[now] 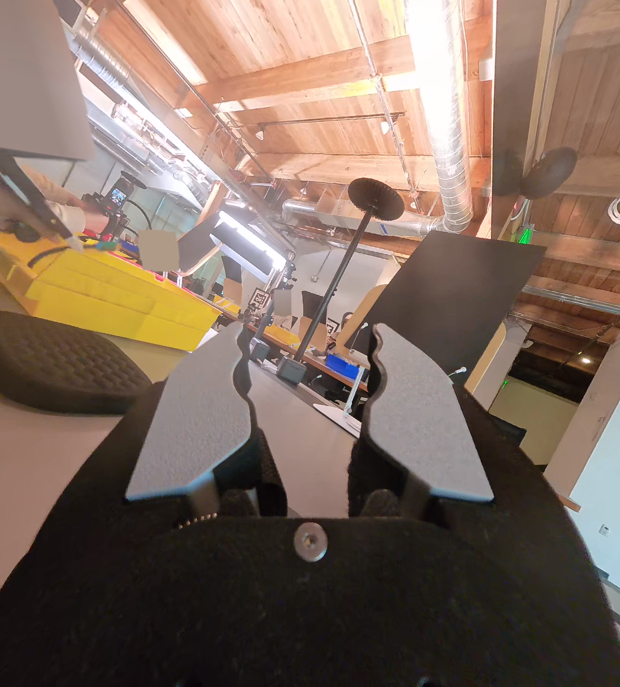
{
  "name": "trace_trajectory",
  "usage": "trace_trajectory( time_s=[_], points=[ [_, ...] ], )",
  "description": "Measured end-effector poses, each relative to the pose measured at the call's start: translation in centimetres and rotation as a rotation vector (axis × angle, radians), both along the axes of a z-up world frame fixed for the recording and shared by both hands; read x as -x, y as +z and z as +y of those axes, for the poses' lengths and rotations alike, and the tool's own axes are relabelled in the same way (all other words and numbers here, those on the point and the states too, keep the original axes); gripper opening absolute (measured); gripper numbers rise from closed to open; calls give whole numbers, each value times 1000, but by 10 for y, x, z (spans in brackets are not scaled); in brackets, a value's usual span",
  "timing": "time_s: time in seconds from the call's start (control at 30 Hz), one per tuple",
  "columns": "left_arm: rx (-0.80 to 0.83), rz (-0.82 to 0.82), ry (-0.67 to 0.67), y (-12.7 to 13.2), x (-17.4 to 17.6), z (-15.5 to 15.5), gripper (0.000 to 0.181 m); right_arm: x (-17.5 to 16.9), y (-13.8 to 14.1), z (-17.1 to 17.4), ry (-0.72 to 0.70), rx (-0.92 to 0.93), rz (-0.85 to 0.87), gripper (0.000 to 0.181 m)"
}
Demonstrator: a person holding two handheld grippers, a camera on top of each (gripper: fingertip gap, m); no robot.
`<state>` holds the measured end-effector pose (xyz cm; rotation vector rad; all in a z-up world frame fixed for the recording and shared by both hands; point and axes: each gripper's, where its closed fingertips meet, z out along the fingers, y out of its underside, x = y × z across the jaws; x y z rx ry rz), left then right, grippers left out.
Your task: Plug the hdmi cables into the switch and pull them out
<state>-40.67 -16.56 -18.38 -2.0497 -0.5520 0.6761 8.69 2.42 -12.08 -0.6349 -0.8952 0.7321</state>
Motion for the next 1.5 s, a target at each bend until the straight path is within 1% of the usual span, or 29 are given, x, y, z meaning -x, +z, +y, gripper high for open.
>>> trace_trajectory(
  time_s=[0.03, 0.07, 0.13, 0.2, 0.23, 0.3, 0.37, 0.4, 0.43, 0.5, 0.57, 0.6, 0.63, 0.7, 0.77, 0.83, 0.93, 1.07, 1.23, 1.33, 1.43, 1.5],
  points=[
    [-73, 120, -14, 21, -3, 2, 7, 0, 0, 0, -1, -1, -1, 62],
    [-172, 251, -10, 48, -6, 2, 7, 0, 0, 0, -2, -1, -1, 61],
    [-422, 473, -11, 108, -21, -6, 6, 0, 0, 0, -4, 0, 1, 61],
    [-667, 591, -8, 160, -37, -23, 5, 0, 0, 0, -6, -1, -2, 61],
    [-755, 641, -5, 182, -44, -32, 5, 1, -1, 0, -8, -4, -4, 61],
    [-877, 781, -13, 221, -65, -46, 6, 2, -1, 0, -12, -13, -12, 61],
    [-963, 965, -52, 253, -96, -55, 5, 3, -2, -1, -16, -19, -18, 61],
    [-985, 1035, -83, 265, -113, -54, 5, 3, -2, -1, -17, -19, -19, 61],
    [-997, 1083, -124, 273, -130, -50, 5, 3, -2, -1, -16, -18, -17, 61],
    [-998, 1138, -246, 277, -163, -29, 5, 2, -1, 0, -14, -12, -11, 60],
    [-944, 1176, -392, 265, -199, 5, 6, 1, -1, 0, -11, -9, -6, 60],
    [-885, 1186, -468, 251, -217, 27, 5, 1, -1, 0, -10, -9, -5, 60],
    [-806, 1198, -537, 232, -236, 50, 5, 1, -1, 0, -9, -9, -6, 60],
    [-629, 1260, -654, 184, -274, 94, 6, 1, -1, -2, -3, -14, -8, 59],
    [-471, 1357, -777, 132, -316, 125, 5, 1, -2, -4, 10, -22, -10, 58],
    [-381, 1442, -870, 92, -351, 141, 6, 1, -2, -7, 24, -30, -14, 56],
    [-348, 1444, -1008, 54, -387, 149, 7, 5, -6, -16, 49, -79, -46, 48],
    [-364, 1369, -1111, 31, -404, 147, 6, 18, -21, -41, 93, -224, -154, 46],
    [-344, 1270, -1228, 9, -409, 144, 7, 35, -45, -53, 65, -367, -314, 44],
    [-338, 1220, -1257, 2, -409, 144, 7, 40, -55, -60, 48, -456, -374, 38],
    [-346, 1184, -1269, -1, -411, 144, 7, 45, -67, -62, 1, -558, -442, 38],
    [-336, 1184, -1273, -3, -410, 144, 7, 47, -68, -66, 20, -554, -445, 38]
  ],
)
